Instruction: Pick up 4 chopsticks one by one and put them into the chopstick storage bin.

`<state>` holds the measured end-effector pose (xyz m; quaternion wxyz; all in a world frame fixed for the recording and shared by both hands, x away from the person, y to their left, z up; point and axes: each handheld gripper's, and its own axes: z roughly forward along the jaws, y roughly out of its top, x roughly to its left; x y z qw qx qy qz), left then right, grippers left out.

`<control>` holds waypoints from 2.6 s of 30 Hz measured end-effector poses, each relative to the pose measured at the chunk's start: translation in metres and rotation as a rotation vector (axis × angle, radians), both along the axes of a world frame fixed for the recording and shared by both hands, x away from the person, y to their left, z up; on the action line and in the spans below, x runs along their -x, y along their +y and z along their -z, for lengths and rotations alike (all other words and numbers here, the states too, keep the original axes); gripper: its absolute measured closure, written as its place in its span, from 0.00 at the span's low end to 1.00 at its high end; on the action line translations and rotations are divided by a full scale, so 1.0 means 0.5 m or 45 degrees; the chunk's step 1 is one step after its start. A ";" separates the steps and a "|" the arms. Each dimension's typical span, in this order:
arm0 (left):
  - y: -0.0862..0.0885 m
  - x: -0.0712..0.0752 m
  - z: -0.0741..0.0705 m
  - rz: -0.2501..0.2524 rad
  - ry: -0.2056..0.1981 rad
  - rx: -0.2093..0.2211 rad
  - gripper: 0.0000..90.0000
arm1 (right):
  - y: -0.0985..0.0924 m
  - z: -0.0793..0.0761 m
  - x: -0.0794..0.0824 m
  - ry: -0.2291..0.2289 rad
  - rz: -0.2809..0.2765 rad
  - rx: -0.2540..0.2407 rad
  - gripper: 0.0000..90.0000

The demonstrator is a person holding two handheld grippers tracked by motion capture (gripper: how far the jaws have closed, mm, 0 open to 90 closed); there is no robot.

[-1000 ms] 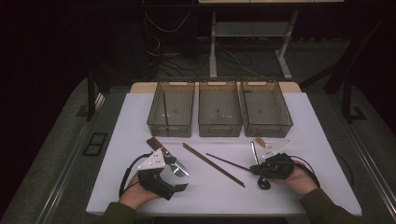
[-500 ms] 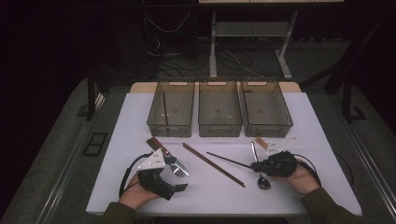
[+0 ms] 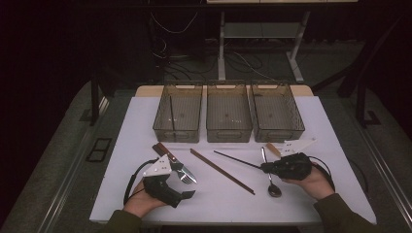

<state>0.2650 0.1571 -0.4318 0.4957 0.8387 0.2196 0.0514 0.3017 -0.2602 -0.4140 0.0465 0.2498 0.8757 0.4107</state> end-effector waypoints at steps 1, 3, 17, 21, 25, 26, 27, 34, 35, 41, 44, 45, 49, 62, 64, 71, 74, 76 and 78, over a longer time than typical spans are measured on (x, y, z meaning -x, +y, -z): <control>0.000 0.000 0.000 -0.001 0.000 0.002 0.00 | 0.002 -0.003 -0.001 0.000 0.002 -0.009 0.95; 0.000 0.000 0.000 -0.001 -0.003 0.005 0.00 | 0.006 -0.008 -0.005 -0.006 0.006 -0.013 0.95; 0.017 -0.009 -0.001 -0.006 -0.017 0.004 0.00 | 0.044 -0.041 -0.035 -0.009 0.038 -0.070 0.95; 0.019 -0.011 0.000 -0.010 -0.015 0.001 0.00 | 0.058 -0.048 -0.045 -0.012 0.055 -0.080 0.95; 0.015 -0.009 0.002 -0.001 -0.018 -0.007 0.00 | 0.074 -0.055 -0.059 -0.018 0.070 -0.094 0.95; 0.014 -0.009 0.002 0.003 -0.018 -0.011 0.00 | 0.077 -0.056 -0.062 -0.020 0.072 -0.097 0.95; 0.013 -0.008 0.002 0.002 -0.016 -0.013 0.00 | 0.081 -0.057 -0.065 -0.021 0.073 -0.098 0.95; 0.005 -0.003 0.003 0.005 -0.018 -0.018 0.00 | 0.110 -0.064 -0.090 -0.021 0.105 -0.121 0.95; 0.005 -0.003 0.003 0.006 -0.019 -0.018 0.00 | 0.115 -0.066 -0.095 -0.021 0.111 -0.120 0.95; 0.003 -0.002 0.002 0.019 -0.023 -0.011 0.00 | 0.147 -0.080 -0.120 -0.037 0.144 -0.085 0.95; 0.002 -0.002 0.001 0.023 -0.024 -0.004 0.00 | 0.159 -0.088 -0.132 -0.045 0.163 -0.073 0.95; 0.002 -0.001 0.001 0.023 -0.025 -0.003 0.00 | 0.163 -0.091 -0.136 -0.040 0.172 -0.070 0.95; 0.001 -0.001 0.001 0.028 -0.022 -0.006 0.00 | 0.178 -0.100 -0.153 -0.052 0.195 -0.071 0.95; 0.004 -0.001 -0.002 0.024 -0.023 0.001 0.00 | 0.241 -0.123 -0.214 -0.038 0.288 -0.044 0.95; 0.004 -0.001 -0.002 0.026 -0.027 0.006 0.00 | 0.251 -0.127 -0.223 -0.044 0.299 -0.041 0.95; 0.004 -0.001 -0.002 0.028 -0.028 0.014 0.00 | 0.295 -0.136 -0.250 -0.049 0.318 -0.021 0.95; 0.005 -0.002 -0.004 0.030 -0.041 0.011 0.00 | 0.315 -0.136 -0.263 -0.058 0.322 -0.014 0.95; 0.006 -0.001 -0.005 0.031 -0.033 0.013 0.00 | 0.331 -0.134 -0.271 -0.048 0.329 -0.012 0.95; 0.006 0.000 -0.005 0.032 -0.033 0.023 0.00 | 0.347 -0.132 -0.281 -0.044 0.329 0.012 0.95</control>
